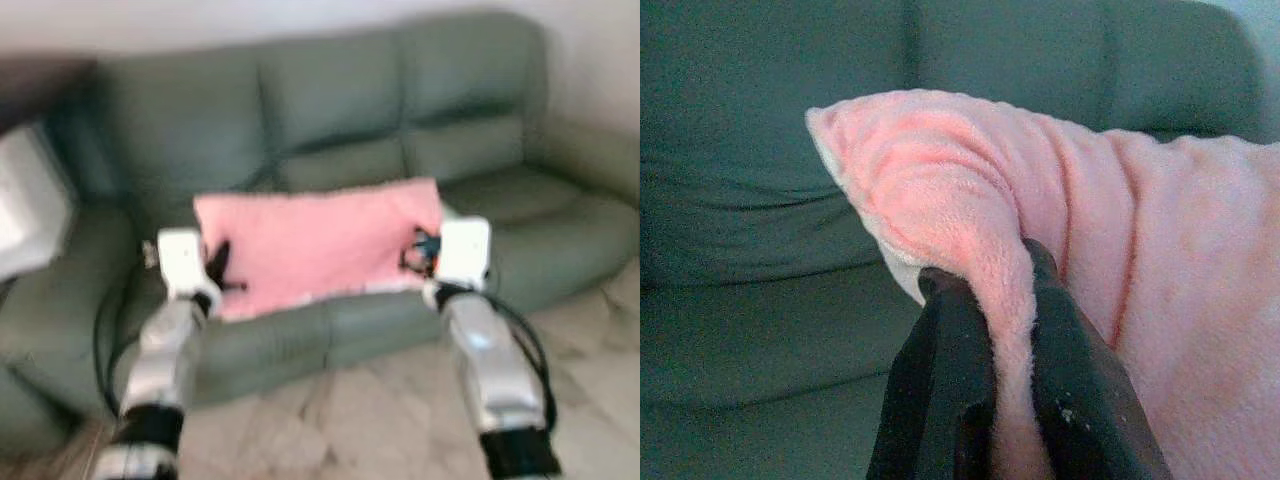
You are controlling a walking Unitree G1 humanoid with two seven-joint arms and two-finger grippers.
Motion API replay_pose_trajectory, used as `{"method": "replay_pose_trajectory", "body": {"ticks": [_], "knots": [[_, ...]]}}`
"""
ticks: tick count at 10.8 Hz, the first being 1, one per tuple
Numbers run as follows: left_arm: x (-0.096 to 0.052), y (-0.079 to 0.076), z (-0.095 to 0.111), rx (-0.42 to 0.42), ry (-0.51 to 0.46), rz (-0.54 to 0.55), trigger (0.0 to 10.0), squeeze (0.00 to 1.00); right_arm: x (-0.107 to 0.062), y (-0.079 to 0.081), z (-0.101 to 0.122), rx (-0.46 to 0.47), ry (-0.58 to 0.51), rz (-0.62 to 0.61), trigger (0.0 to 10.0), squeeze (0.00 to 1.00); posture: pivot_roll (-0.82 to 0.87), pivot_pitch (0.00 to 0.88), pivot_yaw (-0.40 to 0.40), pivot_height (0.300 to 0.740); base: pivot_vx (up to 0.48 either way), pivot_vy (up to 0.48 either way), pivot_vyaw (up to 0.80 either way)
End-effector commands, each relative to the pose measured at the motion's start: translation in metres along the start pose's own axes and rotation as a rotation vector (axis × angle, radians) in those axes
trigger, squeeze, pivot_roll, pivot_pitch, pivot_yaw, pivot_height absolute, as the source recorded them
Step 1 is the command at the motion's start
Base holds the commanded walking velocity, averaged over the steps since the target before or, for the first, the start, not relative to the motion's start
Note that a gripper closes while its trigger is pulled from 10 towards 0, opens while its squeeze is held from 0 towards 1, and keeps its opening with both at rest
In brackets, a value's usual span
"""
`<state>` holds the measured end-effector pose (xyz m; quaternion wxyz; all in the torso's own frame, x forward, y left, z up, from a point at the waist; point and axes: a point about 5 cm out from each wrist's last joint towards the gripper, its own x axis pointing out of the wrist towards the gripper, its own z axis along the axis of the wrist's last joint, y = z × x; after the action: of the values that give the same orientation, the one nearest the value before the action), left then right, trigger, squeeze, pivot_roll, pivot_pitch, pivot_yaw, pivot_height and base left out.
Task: Move the pillow to the sofa
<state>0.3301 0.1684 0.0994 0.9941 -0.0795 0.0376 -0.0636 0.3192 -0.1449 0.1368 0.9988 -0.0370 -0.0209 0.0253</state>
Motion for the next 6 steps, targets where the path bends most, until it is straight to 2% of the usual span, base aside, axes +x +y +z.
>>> {"method": "replay_pose_trajectory", "body": {"ticks": [1,3,4,6], "knots": [[-0.0043,0.0102,0.0018,0.014,-0.002,0.013,10.0,0.00,0.0024,0.0071,0.0108,0.008,-0.043,0.024,10.0,0.00,-0.15,0.000,0.068,0.740,0.442,0.000,0.00],[-0.0053,0.0115,0.0004,0.008,-0.008,0.033,10.0,0.00,0.0022,0.0061,0.0115,0.006,-0.048,0.021,10.0,0.00,-0.15,0.000,0.071,0.740,0.454,0.000,0.00],[-0.0037,0.0130,0.0032,0.032,-0.025,0.071,10.0,0.00,0.0019,0.0061,0.0108,0.008,-0.046,0.021,10.0,0.00,-0.15,0.000,0.073,0.740,0.000,0.000,0.00],[-0.0041,0.0171,-0.0014,0.046,0.008,0.126,10.0,0.00,0.0001,0.0082,0.0089,0.008,-0.041,0.025,10.0,0.00,-0.15,0.000,0.075,0.740,0.000,0.000,0.00]]}}
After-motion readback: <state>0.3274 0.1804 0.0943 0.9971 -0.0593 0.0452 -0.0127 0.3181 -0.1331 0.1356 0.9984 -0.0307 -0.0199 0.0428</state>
